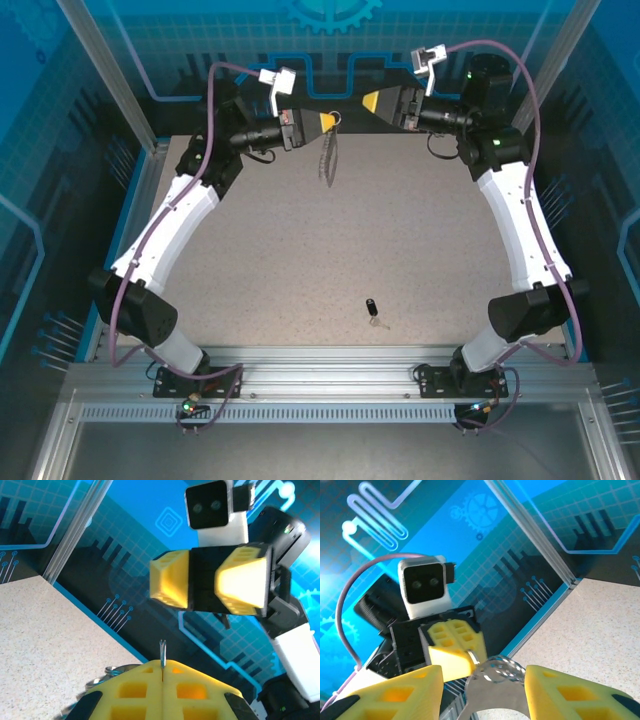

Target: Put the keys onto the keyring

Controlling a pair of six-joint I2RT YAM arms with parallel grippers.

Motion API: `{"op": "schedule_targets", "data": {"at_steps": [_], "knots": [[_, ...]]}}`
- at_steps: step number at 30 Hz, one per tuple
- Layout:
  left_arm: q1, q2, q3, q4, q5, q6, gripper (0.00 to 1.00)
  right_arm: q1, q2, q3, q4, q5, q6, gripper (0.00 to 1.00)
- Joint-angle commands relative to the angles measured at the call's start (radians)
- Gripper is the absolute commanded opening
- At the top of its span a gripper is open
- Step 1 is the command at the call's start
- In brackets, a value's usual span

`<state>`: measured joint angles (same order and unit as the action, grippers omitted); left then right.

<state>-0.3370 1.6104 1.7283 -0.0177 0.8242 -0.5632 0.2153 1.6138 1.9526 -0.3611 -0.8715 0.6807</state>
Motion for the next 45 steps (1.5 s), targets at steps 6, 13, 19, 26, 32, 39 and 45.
{"op": "schedule_targets", "data": {"at_steps": [6,13,19,26,32,39,45], "knots": [[-0.004,0.000,0.116,-0.180,0.118,0.162,0.00,0.072,0.041,0.152,-0.267,-0.023,-0.255,0.47],[-0.003,0.004,0.141,-0.224,0.142,0.191,0.00,0.108,0.087,0.218,-0.351,-0.024,-0.332,0.43],[-0.004,0.006,0.139,-0.231,0.147,0.192,0.00,0.131,0.103,0.227,-0.357,-0.023,-0.339,0.38],[-0.003,0.008,0.137,-0.231,0.151,0.192,0.00,0.140,0.116,0.227,-0.360,-0.031,-0.336,0.28],[-0.005,0.014,0.137,-0.221,0.151,0.184,0.00,0.145,0.127,0.230,-0.354,-0.049,-0.331,0.14],[-0.008,0.022,0.136,-0.209,0.150,0.172,0.00,0.151,0.137,0.227,-0.380,-0.108,-0.353,0.00],[-0.008,0.031,0.139,-0.205,0.133,0.156,0.00,0.143,0.111,0.167,-0.339,-0.060,-0.338,0.00]]}}
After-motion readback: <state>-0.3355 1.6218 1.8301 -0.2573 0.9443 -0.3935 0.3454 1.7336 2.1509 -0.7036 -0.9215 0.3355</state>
